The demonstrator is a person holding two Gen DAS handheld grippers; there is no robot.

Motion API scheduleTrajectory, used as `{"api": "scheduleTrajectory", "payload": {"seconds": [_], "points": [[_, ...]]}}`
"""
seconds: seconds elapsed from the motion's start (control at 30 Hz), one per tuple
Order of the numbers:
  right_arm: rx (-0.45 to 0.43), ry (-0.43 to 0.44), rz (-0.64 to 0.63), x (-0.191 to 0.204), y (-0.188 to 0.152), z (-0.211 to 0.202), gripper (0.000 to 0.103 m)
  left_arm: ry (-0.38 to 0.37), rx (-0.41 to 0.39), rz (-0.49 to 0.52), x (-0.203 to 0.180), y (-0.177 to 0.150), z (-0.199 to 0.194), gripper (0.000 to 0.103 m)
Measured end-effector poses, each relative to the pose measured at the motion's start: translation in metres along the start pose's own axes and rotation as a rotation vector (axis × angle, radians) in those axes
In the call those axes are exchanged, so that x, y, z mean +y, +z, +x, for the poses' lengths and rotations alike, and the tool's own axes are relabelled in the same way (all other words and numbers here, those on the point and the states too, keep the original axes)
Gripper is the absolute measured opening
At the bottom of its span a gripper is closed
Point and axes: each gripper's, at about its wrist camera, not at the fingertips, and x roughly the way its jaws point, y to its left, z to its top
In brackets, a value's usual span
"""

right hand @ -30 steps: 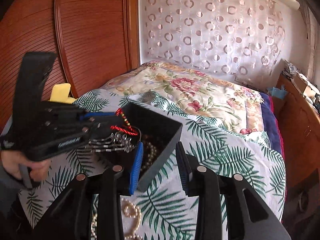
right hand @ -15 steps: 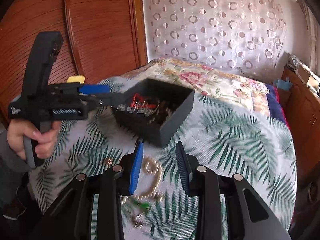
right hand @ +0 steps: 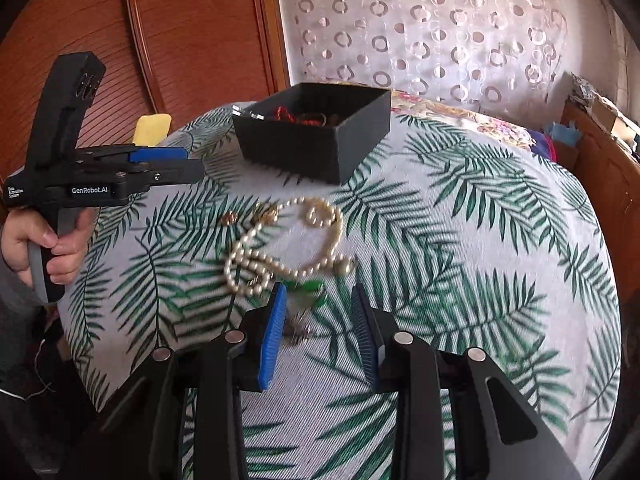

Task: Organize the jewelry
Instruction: 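Grasp the small gold flower brooch with the left tool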

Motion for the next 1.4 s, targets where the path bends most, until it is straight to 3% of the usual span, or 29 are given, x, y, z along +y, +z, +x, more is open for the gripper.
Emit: {"api": "scheduleTrajectory", "payload": {"seconds": [0.03, 0.2, 0.53, 0.8, 0.97, 1.4], "points": [[-0.002, 0.0, 0.002, 0.0, -0.001, 0.0, 0.036, -0.007, 0.005, 0.004, -0.003, -0.002, 0.001, 0.063], [-0.005, -0.006, 0.008, 0.005, -0.011, 0.0, 0.036, -0.06, 0.048, 0.028, -0.015, -0.01, 0.009, 0.039], [-0.017, -0.011, -0.001, 0.006, -0.012, -0.002, 0.036, -0.081, 0.101, 0.086, -0.037, -0.011, 0.028, 0.019], [-0.017, -0.007, 0.013, 0.003, -0.013, -0.002, 0.036, -0.021, 0.113, 0.13, -0.046, -0.007, 0.039, 0.017], [-0.017, -0.007, 0.014, 0.004, -0.013, -0.002, 0.036, -0.011, 0.109, 0.138, -0.046, -0.006, 0.04, 0.013], [-0.012, -0.005, 0.004, 0.006, -0.013, 0.0, 0.036, -0.001, 0.111, 0.154, -0.051, -0.002, 0.046, 0.013]]}}
